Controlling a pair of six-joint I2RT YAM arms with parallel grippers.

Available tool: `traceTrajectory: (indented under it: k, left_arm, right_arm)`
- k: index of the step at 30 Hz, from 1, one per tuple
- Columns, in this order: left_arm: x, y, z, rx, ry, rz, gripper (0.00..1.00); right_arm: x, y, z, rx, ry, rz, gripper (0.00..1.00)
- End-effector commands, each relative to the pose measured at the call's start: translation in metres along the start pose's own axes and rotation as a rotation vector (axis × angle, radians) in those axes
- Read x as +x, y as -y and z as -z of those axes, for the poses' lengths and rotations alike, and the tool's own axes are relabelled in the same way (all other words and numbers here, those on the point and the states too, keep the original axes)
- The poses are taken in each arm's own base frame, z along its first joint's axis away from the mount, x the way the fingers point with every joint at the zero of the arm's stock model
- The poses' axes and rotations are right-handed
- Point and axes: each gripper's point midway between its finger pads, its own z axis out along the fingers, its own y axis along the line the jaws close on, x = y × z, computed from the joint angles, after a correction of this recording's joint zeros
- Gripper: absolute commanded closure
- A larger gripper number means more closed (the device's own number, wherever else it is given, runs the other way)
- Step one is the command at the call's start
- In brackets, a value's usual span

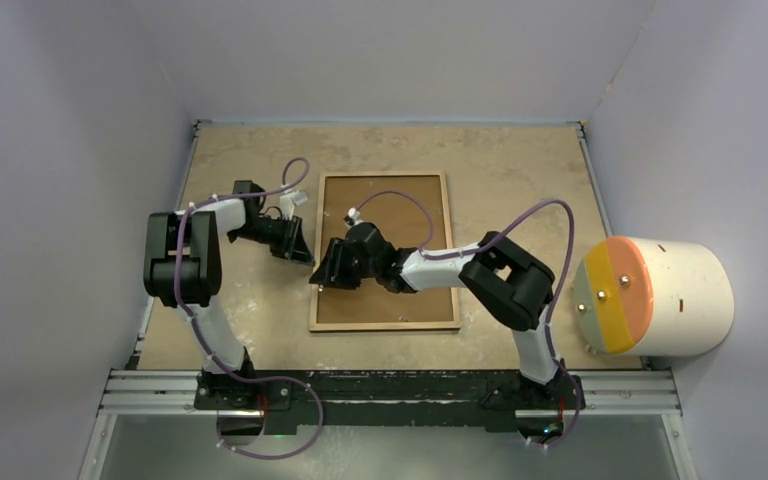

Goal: Put the photo into the frame
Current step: Install the photo frame at the center of the board.

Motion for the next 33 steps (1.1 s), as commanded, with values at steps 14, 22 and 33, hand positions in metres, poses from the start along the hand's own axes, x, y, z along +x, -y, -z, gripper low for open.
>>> traceTrajectory:
  k: [14, 22, 33]
  left_arm:
    - [-0.005, -0.011, 0.026, -0.116, -0.053, -0.188, 0.83]
    - [0.006, 0.002, 0.021, -0.065, -0.060, -0.182, 0.83]
    - [0.012, 0.019, 0.007, 0.068, -0.071, -0.145, 0.82]
  right_arm:
    - [-0.169, 0.086, 0.141, 0.273, 0.391, -0.037, 0.20]
    - [-0.200, 0.107, 0.173, 0.345, 0.496, 0.008, 0.22]
    - [-0.059, -0.001, 0.073, 0.029, 0.188, 0.038, 0.37]
